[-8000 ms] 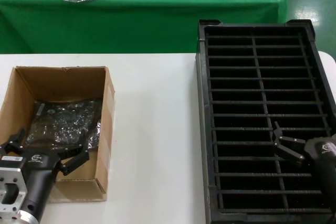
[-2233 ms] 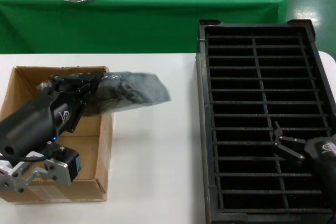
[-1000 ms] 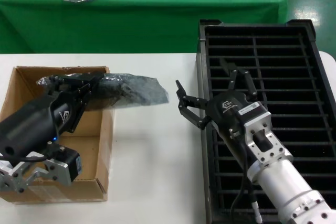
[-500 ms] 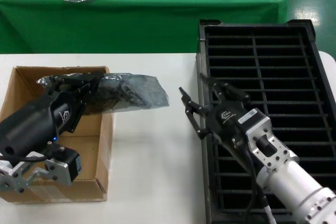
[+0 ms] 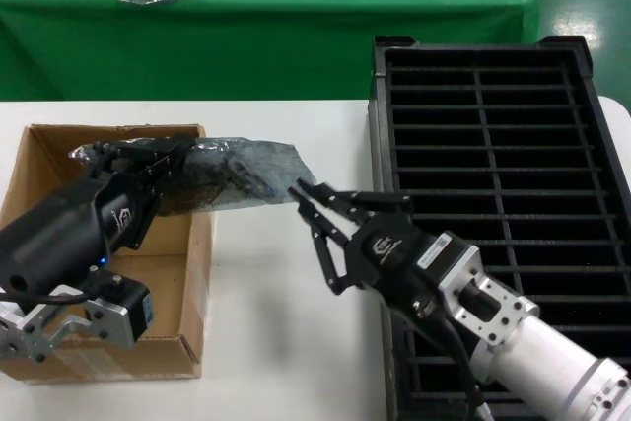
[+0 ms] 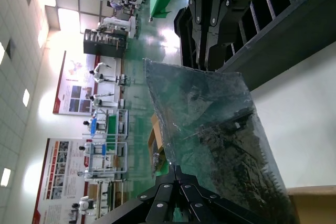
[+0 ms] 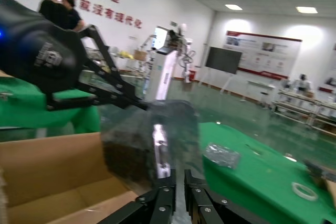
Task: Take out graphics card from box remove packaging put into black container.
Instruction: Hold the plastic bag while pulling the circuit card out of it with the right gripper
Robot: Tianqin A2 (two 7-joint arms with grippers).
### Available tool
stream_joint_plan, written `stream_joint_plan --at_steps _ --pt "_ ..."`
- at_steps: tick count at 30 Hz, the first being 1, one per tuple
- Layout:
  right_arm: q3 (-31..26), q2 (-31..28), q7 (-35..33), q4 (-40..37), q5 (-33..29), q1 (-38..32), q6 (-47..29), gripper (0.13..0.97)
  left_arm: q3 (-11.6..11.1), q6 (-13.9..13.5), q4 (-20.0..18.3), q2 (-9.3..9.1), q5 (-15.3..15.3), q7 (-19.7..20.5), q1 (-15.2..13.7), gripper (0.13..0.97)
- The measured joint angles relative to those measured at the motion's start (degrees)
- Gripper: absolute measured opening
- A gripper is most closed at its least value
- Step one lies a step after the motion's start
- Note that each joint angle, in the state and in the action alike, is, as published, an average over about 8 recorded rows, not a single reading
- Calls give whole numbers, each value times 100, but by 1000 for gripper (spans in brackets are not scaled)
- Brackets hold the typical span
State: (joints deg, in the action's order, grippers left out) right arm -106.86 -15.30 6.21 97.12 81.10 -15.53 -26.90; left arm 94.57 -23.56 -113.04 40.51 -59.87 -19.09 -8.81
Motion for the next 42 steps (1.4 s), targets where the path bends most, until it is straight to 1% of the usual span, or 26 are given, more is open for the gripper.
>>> stream_joint_plan --at_steps 10,17,27,42 --pt "-254 -277 -76 138 227 -34 -58 138 0 0 0 0 0 0 0 139" --pt "-215 -455 -158 100 368 -83 56 137 0 0 0 0 0 0 0 139" --pt "-197 -340 -645 -392 761 -402 205 135 0 0 0 0 0 1 0 139" --pt "-371 -188 -1119 -860 1195 -721 23 135 0 0 0 0 0 1 0 139"
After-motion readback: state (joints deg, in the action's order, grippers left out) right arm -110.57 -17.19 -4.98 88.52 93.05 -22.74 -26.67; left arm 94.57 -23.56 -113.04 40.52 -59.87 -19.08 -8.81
